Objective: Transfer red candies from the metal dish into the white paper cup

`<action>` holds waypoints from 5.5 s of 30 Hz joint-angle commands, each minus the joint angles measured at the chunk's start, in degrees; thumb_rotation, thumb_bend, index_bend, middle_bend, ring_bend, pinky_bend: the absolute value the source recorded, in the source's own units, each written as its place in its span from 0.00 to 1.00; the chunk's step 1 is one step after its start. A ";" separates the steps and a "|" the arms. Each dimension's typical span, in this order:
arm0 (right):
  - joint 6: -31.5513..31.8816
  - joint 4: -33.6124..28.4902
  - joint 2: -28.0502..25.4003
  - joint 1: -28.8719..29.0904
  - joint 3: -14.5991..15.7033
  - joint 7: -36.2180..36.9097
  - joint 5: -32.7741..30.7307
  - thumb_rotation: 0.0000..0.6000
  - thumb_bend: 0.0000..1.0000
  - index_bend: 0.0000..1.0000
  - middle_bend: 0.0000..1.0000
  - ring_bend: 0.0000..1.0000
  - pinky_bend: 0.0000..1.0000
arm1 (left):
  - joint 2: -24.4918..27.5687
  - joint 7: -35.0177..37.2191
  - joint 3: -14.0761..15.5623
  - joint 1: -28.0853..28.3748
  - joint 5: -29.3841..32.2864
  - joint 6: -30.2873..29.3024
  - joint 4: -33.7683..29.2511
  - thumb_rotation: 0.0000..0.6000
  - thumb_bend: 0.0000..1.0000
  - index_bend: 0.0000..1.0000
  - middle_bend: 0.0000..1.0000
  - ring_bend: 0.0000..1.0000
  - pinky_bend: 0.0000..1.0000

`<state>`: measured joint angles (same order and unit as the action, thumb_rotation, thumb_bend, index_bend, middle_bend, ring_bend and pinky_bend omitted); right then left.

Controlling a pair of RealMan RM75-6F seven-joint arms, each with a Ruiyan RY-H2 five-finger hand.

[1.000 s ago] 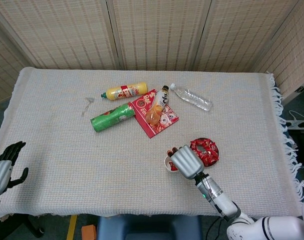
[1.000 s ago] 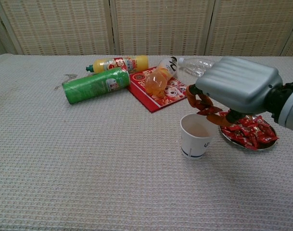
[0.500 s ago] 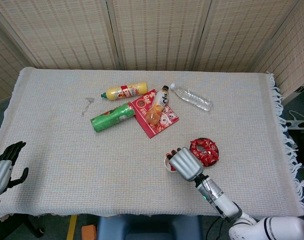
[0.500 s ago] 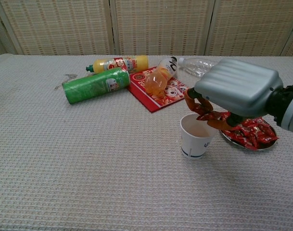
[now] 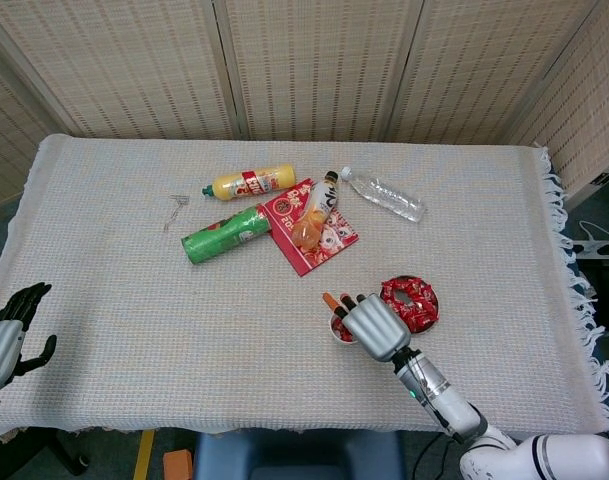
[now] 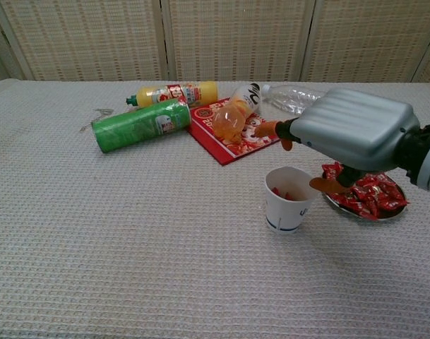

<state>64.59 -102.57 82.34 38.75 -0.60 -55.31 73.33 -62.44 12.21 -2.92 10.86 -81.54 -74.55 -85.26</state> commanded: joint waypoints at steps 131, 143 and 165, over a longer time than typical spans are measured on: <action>3.94 10.20 1.36 1.36 -0.39 -8.45 -2.35 1.00 0.34 0.96 0.82 0.70 1.00 | 0.08 1.99 0.21 0.42 -0.20 0.85 0.69 1.00 0.49 0.01 0.04 0.00 0.23; 0.98 6.76 4.21 3.73 -1.56 -13.07 -3.29 1.00 0.34 0.96 0.82 0.70 1.00 | 0.26 2.57 0.23 0.34 -0.30 0.74 0.82 1.00 0.49 0.01 0.04 0.00 0.23; 0.39 5.84 5.14 4.73 -0.62 -18.26 -4.11 1.00 0.34 0.47 0.64 0.67 1.00 | 0.55 3.64 0.26 0.28 -0.61 0.59 0.93 1.00 0.49 0.01 0.04 0.00 0.23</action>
<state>65.06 -96.66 87.46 43.44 -1.27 -73.41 69.36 -61.90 15.85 -2.66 11.15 -82.15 -73.97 -84.32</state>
